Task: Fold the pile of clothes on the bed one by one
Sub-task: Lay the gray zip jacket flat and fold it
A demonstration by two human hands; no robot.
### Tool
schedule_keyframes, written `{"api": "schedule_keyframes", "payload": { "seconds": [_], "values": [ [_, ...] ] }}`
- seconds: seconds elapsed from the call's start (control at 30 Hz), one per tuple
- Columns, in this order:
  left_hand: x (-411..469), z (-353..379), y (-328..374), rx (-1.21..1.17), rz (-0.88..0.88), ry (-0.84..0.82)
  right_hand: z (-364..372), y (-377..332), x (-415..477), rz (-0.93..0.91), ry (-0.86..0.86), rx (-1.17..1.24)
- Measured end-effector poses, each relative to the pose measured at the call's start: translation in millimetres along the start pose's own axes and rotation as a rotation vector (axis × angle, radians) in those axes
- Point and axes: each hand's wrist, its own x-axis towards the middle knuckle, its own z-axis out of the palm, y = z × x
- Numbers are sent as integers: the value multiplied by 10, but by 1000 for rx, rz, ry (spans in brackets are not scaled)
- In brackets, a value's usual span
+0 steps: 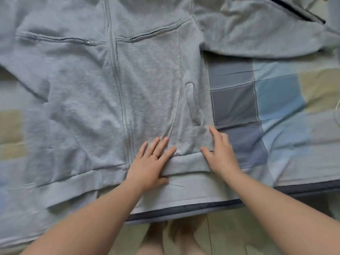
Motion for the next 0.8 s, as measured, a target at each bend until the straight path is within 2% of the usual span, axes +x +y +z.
{"api": "schedule_keyframes", "payload": {
  "seconds": [0.07, 0.17, 0.23, 0.33, 0.43, 0.57, 0.7, 0.8],
  "values": [
    [-55, -16, 94, -11, -63, 85, 122, 114, -86, 93, 63, 218],
    [-56, 30, 220, -57, -140, 308, 186, 261, -136, 167, 76, 372],
    [-57, 41, 304, -55, -134, 347, 128, 377, -205, 189, 74, 415],
    [-140, -33, 466, -61, -95, 226, 58, 551, -302, 307, 3, 358],
    [-329, -108, 528, -98, -153, 65, 25, 472, -384, 483, -70, 581],
    [-805, -97, 258, -75, -379, 163, 120, 263, -602, 620, -154, 920],
    [-1355, 18, -390, 30, -600, 119, 367, 106, -872, 744, -199, 1189],
    [-1659, 74, -885, 73, -613, 126, 580, -92, -946, 759, -173, 1322]
  ]
}}
